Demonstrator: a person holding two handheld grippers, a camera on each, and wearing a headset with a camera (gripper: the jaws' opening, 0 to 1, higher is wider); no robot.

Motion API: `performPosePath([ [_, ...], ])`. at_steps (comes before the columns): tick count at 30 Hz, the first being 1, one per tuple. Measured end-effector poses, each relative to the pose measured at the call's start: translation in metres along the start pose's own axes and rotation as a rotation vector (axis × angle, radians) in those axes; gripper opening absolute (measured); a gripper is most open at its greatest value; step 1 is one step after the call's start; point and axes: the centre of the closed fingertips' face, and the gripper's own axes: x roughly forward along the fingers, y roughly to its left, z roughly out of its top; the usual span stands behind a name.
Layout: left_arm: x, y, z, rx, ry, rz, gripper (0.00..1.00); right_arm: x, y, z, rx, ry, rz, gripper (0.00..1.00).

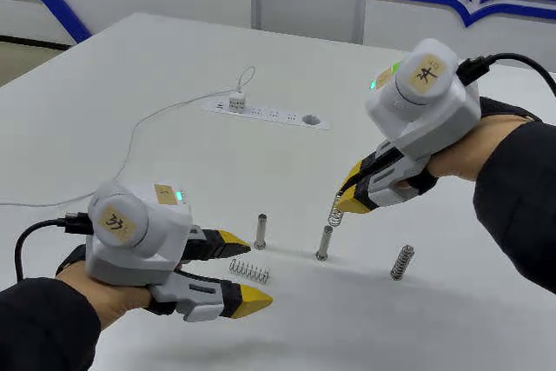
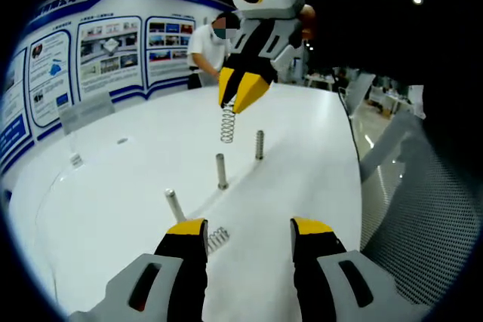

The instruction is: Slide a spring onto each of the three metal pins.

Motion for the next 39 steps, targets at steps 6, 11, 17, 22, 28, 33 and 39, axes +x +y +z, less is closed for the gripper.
performPosePath([
  [6,0.000,0.001,0.000,-0.002,-0.001,0.003,0.45,0.011,-0.004,-0.006,0.013,0.023,0.002,0.12],
  [11,0.000,0.001,0.000,-0.002,-0.001,0.002,0.45,0.014,-0.005,-0.007,0.023,0.025,0.007,0.12],
  [17,0.000,0.001,0.000,-0.002,-0.001,0.004,0.45,0.019,-0.006,-0.011,0.035,0.036,0.017,0.12],
  [22,0.000,0.001,-0.001,-0.001,0.002,0.004,0.45,0.026,-0.007,-0.016,0.041,0.048,0.019,0.12],
  [28,0.000,0.002,-0.001,-0.002,0.003,0.007,0.44,0.037,-0.007,-0.022,0.057,0.061,0.029,0.12],
  [33,0.000,0.002,-0.002,-0.002,0.006,0.007,0.44,0.047,-0.009,-0.029,0.072,0.076,0.034,0.12],
  [39,0.000,0.002,-0.002,-0.003,0.008,0.009,0.44,0.057,-0.008,-0.036,0.079,0.094,0.035,0.12],
])
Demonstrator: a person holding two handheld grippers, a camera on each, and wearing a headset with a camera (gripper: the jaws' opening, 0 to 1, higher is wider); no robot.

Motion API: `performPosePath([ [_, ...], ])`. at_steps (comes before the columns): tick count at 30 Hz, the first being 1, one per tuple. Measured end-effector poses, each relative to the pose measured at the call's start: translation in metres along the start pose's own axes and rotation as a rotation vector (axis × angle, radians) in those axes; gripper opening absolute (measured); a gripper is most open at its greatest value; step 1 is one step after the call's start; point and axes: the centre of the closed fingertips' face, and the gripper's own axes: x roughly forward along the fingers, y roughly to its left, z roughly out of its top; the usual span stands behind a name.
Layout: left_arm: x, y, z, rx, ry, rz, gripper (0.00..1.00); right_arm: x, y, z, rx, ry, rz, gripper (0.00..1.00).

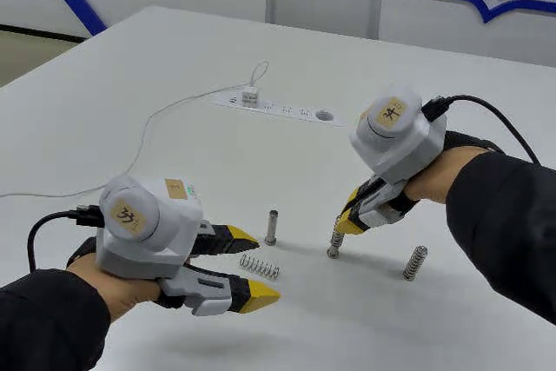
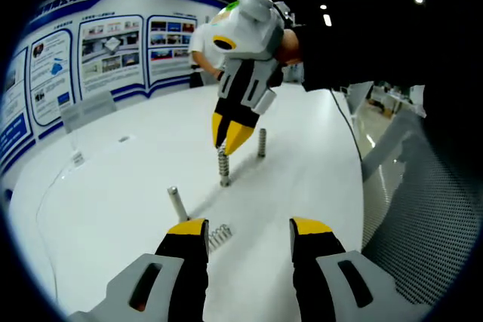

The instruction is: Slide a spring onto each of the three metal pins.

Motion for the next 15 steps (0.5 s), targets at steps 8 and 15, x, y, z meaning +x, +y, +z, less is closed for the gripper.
performPosePath([
  [8,0.000,0.000,-0.001,0.001,0.004,0.000,0.44,0.010,0.001,-0.006,-0.002,0.027,-0.008,0.12],
  [15,-0.001,0.000,-0.001,-0.001,0.003,0.004,0.44,0.012,0.000,-0.008,0.015,0.026,-0.010,0.12],
])
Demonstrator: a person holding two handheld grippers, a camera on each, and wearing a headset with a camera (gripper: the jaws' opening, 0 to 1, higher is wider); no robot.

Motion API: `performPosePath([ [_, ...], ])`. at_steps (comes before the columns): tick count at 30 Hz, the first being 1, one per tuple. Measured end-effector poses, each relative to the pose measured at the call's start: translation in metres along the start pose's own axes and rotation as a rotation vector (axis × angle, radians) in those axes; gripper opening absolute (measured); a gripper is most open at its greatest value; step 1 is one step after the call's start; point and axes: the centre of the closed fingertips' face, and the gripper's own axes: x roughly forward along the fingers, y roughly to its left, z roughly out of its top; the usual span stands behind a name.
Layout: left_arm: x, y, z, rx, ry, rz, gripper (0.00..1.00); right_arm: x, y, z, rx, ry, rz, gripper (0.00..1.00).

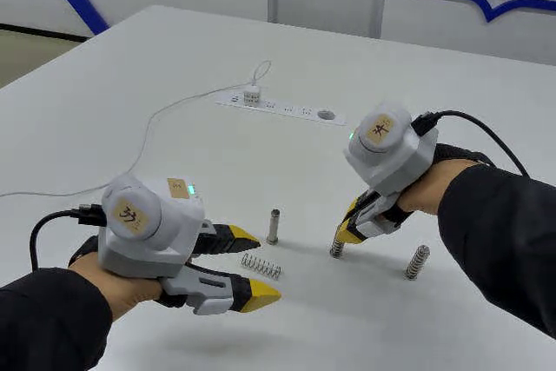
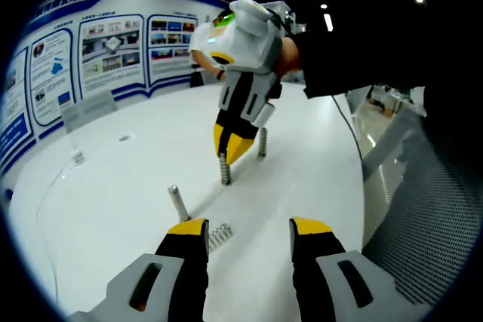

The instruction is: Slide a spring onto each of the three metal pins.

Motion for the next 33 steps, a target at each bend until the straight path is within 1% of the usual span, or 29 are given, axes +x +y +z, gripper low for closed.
performPosePath([
  [4,0.000,0.000,0.000,0.002,0.002,-0.001,0.44,0.000,0.000,0.000,-0.012,-0.005,-0.002,0.12],
  [6,0.000,0.000,0.000,0.002,0.001,0.000,0.44,-0.002,-0.001,0.000,-0.017,-0.006,-0.011,0.12],
  [12,0.000,-0.001,-0.001,0.004,0.004,-0.002,0.44,-0.014,-0.001,0.001,-0.024,-0.023,-0.027,0.15],
  [14,0.000,-0.001,-0.001,0.004,0.005,-0.003,0.44,-0.020,-0.001,0.005,-0.027,-0.037,-0.041,0.15],
  [17,0.001,-0.001,-0.001,0.004,0.006,-0.003,0.44,-0.030,0.002,0.017,-0.039,-0.074,-0.055,0.15],
  [19,0.001,-0.001,-0.001,0.003,0.007,-0.003,0.44,-0.033,0.010,0.026,-0.046,-0.100,-0.041,0.15],
  [22,0.001,-0.001,-0.002,0.003,0.009,-0.003,0.44,-0.030,0.020,0.034,-0.047,-0.117,-0.018,0.15],
  [24,0.000,-0.001,-0.001,0.003,0.009,-0.002,0.44,-0.025,0.026,0.038,-0.050,-0.119,-0.006,0.15],
  [27,0.000,0.000,-0.001,0.001,0.006,0.001,0.44,-0.016,0.038,0.042,-0.047,-0.124,0.024,0.15],
  [28,0.000,0.001,-0.001,0.000,0.006,0.003,0.44,-0.011,0.045,0.044,-0.045,-0.126,0.044,0.15],
  [33,0.000,0.001,-0.001,0.001,0.006,0.002,0.44,0.010,0.063,0.046,-0.041,-0.119,0.089,0.15],
])
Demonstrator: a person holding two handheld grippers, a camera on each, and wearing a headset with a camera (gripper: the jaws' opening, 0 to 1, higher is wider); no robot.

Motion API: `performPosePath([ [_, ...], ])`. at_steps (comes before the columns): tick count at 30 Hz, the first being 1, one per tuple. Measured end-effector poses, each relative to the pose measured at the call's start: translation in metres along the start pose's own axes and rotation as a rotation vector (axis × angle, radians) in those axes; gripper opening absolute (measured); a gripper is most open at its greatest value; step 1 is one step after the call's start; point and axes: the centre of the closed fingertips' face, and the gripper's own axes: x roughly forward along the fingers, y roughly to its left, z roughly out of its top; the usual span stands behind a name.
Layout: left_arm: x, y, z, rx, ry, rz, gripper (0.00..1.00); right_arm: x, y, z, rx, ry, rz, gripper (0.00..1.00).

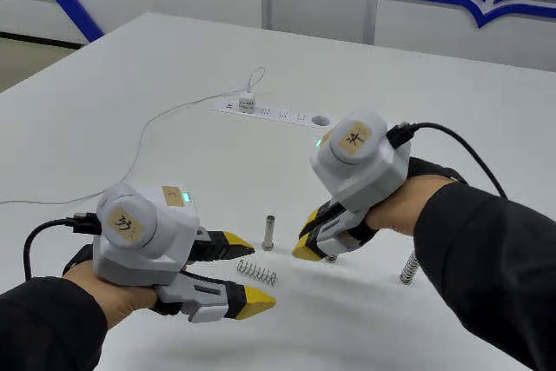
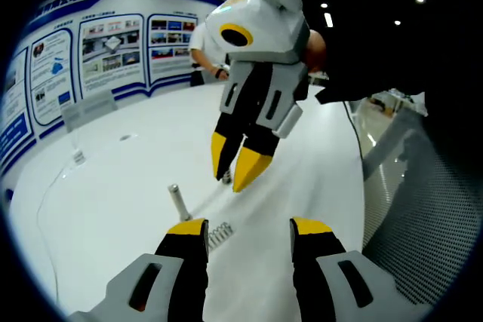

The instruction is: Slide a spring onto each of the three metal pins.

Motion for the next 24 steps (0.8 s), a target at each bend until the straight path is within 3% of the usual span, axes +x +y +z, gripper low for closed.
performPosePath([
  [7,0.000,0.000,-0.001,-0.002,0.002,-0.001,0.44,0.024,0.008,-0.004,0.021,0.014,0.023,0.15],
  [24,0.000,0.000,-0.003,-0.001,0.009,0.000,0.44,0.047,0.010,-0.009,0.052,0.042,0.018,0.14],
])
